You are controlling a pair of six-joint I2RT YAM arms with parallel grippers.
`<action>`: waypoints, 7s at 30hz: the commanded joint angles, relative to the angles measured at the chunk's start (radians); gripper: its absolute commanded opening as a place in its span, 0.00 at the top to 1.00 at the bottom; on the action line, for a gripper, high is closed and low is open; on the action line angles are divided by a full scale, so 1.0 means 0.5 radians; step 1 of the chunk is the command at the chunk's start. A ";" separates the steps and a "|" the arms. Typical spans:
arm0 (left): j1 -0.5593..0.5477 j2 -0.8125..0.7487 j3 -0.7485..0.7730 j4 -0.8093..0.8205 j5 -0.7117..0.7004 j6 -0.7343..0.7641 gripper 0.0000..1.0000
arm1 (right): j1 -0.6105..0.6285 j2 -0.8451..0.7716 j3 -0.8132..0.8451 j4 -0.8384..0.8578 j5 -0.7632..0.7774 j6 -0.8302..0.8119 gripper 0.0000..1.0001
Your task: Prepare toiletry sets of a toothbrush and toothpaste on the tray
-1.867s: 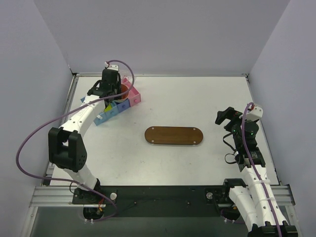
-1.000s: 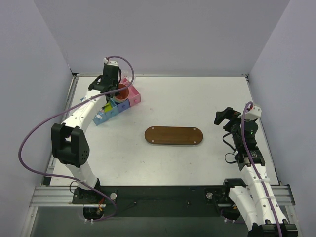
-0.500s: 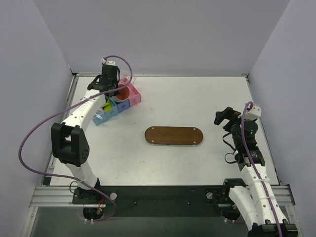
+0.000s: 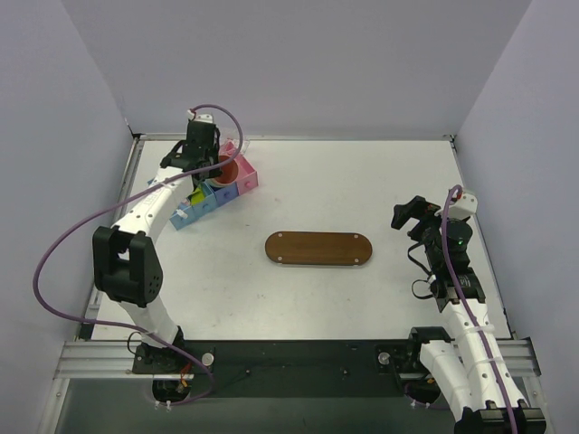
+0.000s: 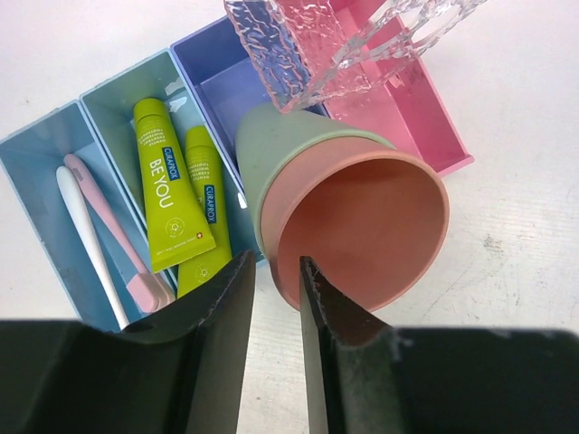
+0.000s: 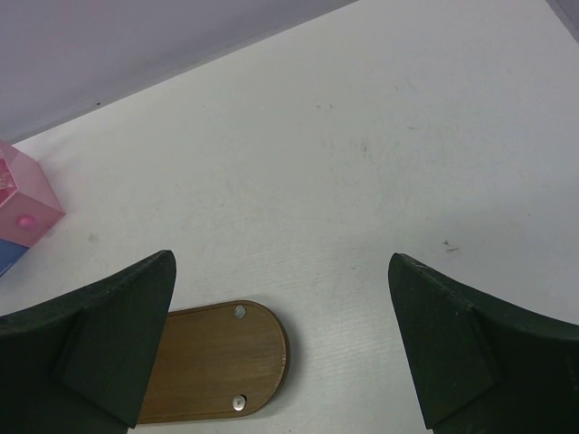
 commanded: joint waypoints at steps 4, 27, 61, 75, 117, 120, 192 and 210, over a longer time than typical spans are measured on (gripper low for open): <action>0.008 0.111 0.101 -0.001 0.022 -0.022 0.67 | 0.010 0.015 0.102 0.035 -0.025 0.021 0.03; -0.007 0.071 0.254 -0.136 -0.098 0.064 1.00 | 0.010 0.061 0.111 0.035 -0.065 0.027 0.03; 0.021 -0.251 0.463 -0.627 0.095 0.232 1.00 | 0.007 0.097 0.135 -0.001 -0.065 0.015 0.04; -0.291 -0.491 0.414 -0.682 0.166 0.333 1.00 | 0.016 0.122 0.267 -0.133 -0.049 0.036 0.09; -1.022 -0.125 0.135 -0.391 0.469 0.140 1.00 | 1.725 1.131 0.988 -0.406 0.935 0.092 0.57; -1.025 -0.113 0.132 -0.388 0.476 0.137 1.00 | 1.728 1.159 0.982 -0.403 0.997 0.089 0.59; -0.079 -1.119 -0.755 0.594 1.019 -0.086 0.15 | 1.258 1.036 1.126 -0.845 0.127 -0.028 1.00; 0.128 -1.101 -0.798 0.615 0.966 -0.133 0.16 | 1.492 1.726 1.675 -1.146 -0.003 0.058 1.00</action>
